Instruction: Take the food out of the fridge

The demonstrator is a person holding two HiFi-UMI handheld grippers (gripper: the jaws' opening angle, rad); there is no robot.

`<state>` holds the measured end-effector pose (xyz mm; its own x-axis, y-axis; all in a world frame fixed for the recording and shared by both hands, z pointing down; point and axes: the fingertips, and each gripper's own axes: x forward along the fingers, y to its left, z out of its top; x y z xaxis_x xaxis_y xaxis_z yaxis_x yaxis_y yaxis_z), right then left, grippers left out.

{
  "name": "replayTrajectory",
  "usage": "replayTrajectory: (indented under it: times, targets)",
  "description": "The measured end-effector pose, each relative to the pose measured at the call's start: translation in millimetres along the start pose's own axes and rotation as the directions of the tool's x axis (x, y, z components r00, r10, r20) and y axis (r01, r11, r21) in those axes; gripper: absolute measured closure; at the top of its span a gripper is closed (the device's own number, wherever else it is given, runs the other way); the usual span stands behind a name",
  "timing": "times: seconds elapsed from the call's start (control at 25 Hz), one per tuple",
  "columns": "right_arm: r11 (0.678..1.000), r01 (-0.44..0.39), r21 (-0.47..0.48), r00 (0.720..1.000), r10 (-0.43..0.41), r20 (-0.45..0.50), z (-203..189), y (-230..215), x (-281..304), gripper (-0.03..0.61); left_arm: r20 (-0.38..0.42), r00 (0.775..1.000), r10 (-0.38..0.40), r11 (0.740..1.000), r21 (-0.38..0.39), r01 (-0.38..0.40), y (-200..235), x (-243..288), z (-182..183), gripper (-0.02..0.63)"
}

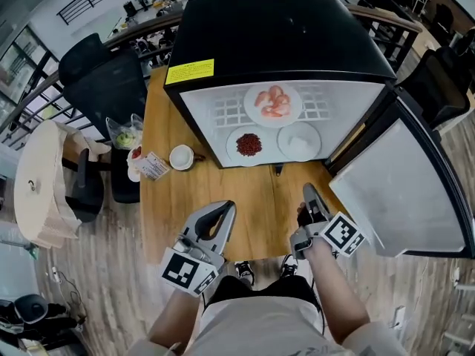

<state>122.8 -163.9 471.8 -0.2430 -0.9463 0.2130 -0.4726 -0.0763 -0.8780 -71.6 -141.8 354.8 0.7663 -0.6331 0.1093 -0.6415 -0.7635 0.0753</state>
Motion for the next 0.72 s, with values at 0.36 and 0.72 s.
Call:
replayTrajectory:
  times: [0.36, 0.72]
  targets:
    - [0.923, 0.095, 0.374, 0.977, -0.159, 0.145, 2, -93, 56, 0.495, -0.046, 0.999, -0.018, 0.999, -0.036, 0.016, 19, 11, -27, 0.604]
    - [0.854, 0.091, 0.513, 0.953, -0.224, 0.204, 2, -133, 94, 0.488, -0.086, 0.996, -0.027, 0.998, -0.058, 0.022, 36, 22, -48, 0.604]
